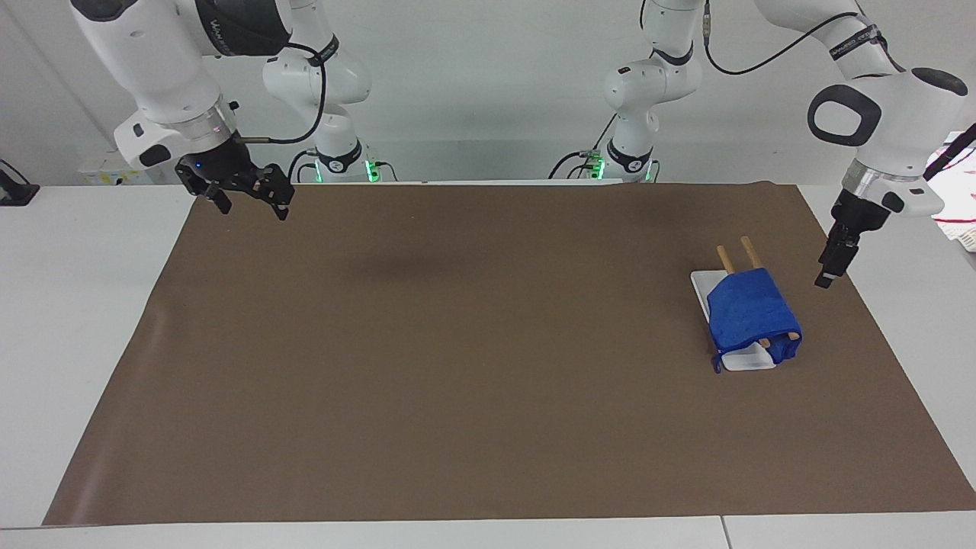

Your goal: Right arm passes towel to left arm to hang

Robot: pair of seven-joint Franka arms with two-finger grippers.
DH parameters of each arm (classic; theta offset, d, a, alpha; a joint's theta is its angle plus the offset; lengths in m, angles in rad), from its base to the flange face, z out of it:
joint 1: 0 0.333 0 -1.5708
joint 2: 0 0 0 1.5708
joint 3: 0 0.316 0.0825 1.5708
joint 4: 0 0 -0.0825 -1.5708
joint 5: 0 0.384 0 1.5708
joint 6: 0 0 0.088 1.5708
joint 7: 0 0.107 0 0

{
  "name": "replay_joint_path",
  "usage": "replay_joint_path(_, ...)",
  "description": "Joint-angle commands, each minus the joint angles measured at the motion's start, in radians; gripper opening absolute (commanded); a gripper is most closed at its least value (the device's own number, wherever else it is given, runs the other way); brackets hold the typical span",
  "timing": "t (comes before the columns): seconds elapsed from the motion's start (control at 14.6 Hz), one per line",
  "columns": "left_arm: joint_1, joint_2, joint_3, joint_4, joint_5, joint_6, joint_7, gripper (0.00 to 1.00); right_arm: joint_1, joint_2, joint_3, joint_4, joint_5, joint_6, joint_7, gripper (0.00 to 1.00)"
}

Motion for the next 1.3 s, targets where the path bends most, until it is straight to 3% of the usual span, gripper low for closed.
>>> replay_joint_path(0.0, -0.089, 0.022, 0.009, 0.052, 0.044, -0.085, 0.11, 0.86, -0.007, 0.005, 0.004, 0.014, -0.002, -0.026, -0.022, 1.0)
replay_joint_path(0.27, -0.171, 0.011, 0.007, 0.112, 0.042, -0.237, 0.193, 0.86, 0.096, 0.006, -0.125, 0.021, -0.003, -0.031, -0.025, 1.0)
replay_joint_path(0.55, -0.239, 0.025, 0.006, 0.236, 0.047, -0.412, 0.221, 0.86, 0.102, 0.0, -0.125, 0.014, -0.006, -0.032, -0.031, 1.0)
replay_joint_path(0.89, -0.275, 0.097, 0.006, 0.432, 0.103, -0.617, 0.268, 0.86, 0.108, -0.006, -0.122, 0.006, -0.017, -0.026, -0.038, 1.0)
replay_joint_path(1.23, -0.263, 0.078, 0.009, 0.425, 0.103, -0.676, 0.363, 0.86, 0.075, 0.001, -0.131, 0.006, -0.046, 0.06, -0.121, 1.0)
